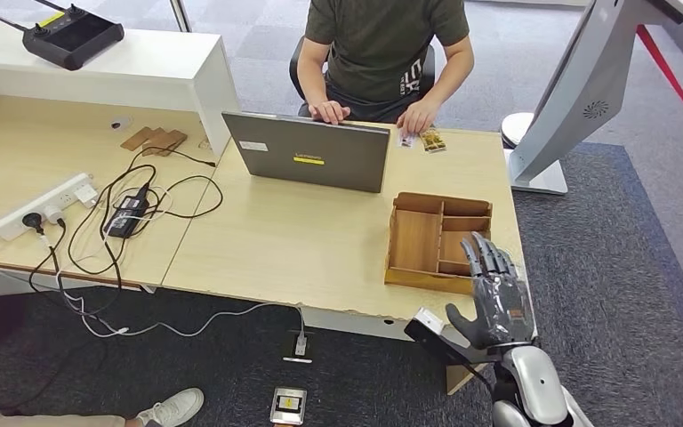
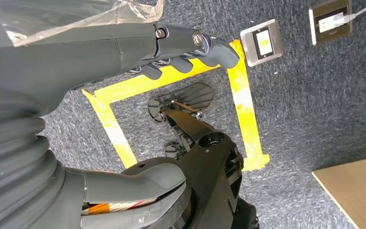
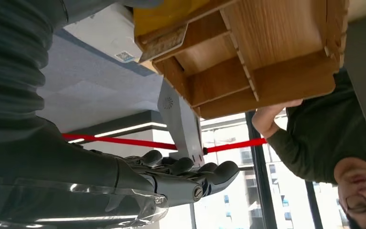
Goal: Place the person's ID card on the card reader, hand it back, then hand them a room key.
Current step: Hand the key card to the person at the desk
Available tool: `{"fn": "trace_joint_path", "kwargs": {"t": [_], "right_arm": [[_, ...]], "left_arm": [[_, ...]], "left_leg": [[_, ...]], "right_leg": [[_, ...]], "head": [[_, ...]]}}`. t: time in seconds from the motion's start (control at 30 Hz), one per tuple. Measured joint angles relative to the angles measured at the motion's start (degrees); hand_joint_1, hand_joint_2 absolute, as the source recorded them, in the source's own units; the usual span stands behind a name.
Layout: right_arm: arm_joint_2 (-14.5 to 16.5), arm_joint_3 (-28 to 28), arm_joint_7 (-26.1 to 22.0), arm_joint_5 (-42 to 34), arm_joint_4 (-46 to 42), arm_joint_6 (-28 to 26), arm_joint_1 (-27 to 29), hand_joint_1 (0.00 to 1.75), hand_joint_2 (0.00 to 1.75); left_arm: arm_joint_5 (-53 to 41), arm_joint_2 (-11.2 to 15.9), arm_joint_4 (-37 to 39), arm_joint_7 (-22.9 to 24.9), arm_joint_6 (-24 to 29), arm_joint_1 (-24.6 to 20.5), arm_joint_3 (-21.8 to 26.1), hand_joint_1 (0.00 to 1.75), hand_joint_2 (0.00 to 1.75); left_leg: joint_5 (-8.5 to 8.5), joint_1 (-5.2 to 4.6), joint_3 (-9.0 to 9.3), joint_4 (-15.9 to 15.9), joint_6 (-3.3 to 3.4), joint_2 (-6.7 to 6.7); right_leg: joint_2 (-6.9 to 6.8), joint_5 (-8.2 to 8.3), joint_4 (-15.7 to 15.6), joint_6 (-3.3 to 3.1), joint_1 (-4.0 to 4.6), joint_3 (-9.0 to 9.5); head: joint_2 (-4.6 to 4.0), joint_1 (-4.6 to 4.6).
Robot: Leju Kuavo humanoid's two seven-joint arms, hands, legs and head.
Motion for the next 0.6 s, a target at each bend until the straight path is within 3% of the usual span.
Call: {"fn": "trace_joint_path", "kwargs": {"t": [0.27,0.6], "right_arm": [[2.4,1.2,-1.7,0.5,8.2,3.2,-3.4,0.00,1.75],[3.6,1.6,1.8,0.9,16.8,3.8,-8.2,0.00,1.75]], "left_arm": [[0.0,0.0,0.0,-0.4,-0.2,0.1,0.0,0.00,1.75],[0.2,0.0,0.0,-0.3,-0.4,0.2,0.0,0.00,1.75]], "left_leg": [[0.00,0.00,0.00,0.0,0.00,0.00],[0.01,-0.01,0.01,0.0,0.00,0.01]], "right_leg": [[0.00,0.00,0.0,0.00,0.00,-0.01],[0.00,0.01,0.0,0.01,-0.01,-0.01]], "head": [[0.00,0.00],[0.00,0.01]]}}
